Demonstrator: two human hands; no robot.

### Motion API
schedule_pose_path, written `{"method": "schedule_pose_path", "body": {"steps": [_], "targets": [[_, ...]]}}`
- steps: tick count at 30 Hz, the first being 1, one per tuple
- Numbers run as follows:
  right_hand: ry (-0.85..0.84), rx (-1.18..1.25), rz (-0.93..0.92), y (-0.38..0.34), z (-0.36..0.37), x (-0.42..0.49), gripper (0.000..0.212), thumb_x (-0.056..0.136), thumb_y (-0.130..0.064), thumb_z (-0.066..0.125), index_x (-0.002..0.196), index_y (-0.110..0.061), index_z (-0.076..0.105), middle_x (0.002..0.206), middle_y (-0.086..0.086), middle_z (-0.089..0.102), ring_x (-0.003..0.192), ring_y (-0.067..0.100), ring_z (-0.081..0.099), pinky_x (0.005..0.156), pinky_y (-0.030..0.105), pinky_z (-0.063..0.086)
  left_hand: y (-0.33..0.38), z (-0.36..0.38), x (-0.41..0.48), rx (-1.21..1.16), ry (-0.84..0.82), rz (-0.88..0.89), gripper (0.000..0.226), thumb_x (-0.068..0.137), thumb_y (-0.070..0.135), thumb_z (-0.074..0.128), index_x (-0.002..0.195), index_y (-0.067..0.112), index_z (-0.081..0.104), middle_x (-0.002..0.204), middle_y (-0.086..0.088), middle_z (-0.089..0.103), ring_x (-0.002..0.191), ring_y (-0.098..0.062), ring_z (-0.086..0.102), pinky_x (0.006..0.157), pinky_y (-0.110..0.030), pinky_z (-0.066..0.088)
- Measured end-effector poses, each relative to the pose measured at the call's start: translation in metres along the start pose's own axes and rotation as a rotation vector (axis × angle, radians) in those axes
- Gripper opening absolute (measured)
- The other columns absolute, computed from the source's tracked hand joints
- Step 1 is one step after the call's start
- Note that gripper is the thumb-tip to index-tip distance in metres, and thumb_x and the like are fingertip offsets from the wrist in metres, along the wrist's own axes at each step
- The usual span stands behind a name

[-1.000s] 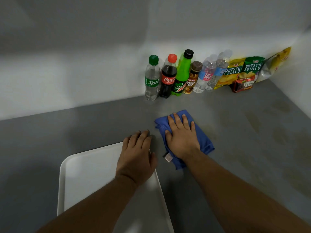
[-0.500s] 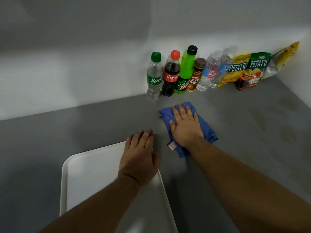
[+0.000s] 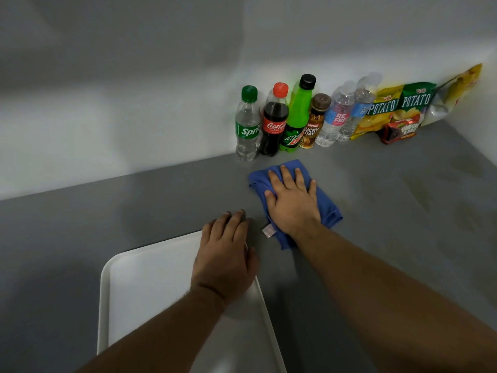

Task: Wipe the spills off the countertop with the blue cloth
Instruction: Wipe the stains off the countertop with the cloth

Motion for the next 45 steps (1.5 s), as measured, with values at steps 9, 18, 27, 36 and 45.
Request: {"method": "schedule_pose_path", "body": {"steps": [9,18,27,36,45], "targets": [[0.006,0.019,-0.157,0.05,-0.004,-0.025,0.059,0.107,-0.051,0.027,0.163,-0.034,0.017,0.172,-0.008,0.012,0.159,0.021,0.006,0.128,0.05,0.007,-0.001,0.001,-0.001,-0.015,0.003,0.002,0.057,0.091,0.042,0.051,0.143,0.019,0.055,0.155,-0.001,0.05,0.144,-0.027,0.043,0.123,-0.045,0.031],[-0.019,0.022,-0.172,0.035,0.003,-0.06,0.064,0.105,-0.057,0.018,0.164,-0.032,0.011,0.173,-0.006,0.007,0.159,0.02,0.001,0.128,0.051,0.005,0.0,-0.002,0.0,-0.021,-0.001,0.003,0.06,0.088,0.046,0.053,0.142,0.019,0.055,0.155,-0.002,0.051,0.143,-0.027,0.044,0.123,-0.047,0.032],[-0.013,0.013,0.043,0.084,-0.007,-0.049,0.066,0.104,-0.057,0.021,0.164,-0.031,0.012,0.173,-0.003,0.007,0.159,0.025,0.001,0.126,0.055,0.003,0.003,-0.005,-0.001,-0.003,-0.018,0.008,0.066,0.086,0.055,0.052,0.142,0.02,0.054,0.155,-0.001,0.05,0.143,-0.028,0.043,0.122,-0.047,0.031],[-0.021,0.033,-0.099,0.086,-0.001,-0.113,0.068,0.103,-0.063,0.015,0.164,-0.033,0.015,0.172,-0.007,0.012,0.159,0.021,0.003,0.127,0.054,0.007,0.006,-0.01,-0.001,0.011,-0.021,0.027,0.066,0.087,0.054,0.051,0.141,0.016,0.056,0.155,-0.005,0.05,0.142,-0.031,0.044,0.12,-0.051,0.033],[-0.012,0.037,0.059,0.078,-0.002,-0.105,0.062,0.107,-0.046,0.025,0.164,-0.024,0.013,0.173,0.001,0.008,0.159,0.028,0.001,0.127,0.056,0.005,0.01,-0.01,-0.002,0.036,-0.082,0.017,0.072,0.086,0.056,0.04,0.145,0.016,0.049,0.158,-0.005,0.046,0.146,-0.032,0.037,0.125,-0.054,0.023]]}}
Point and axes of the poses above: each hand's wrist, its own x-axis towards the middle knuckle, its own z-axis out of the palm, y = z × x, the point moved 1 cm from there along x, towards the middle knuckle
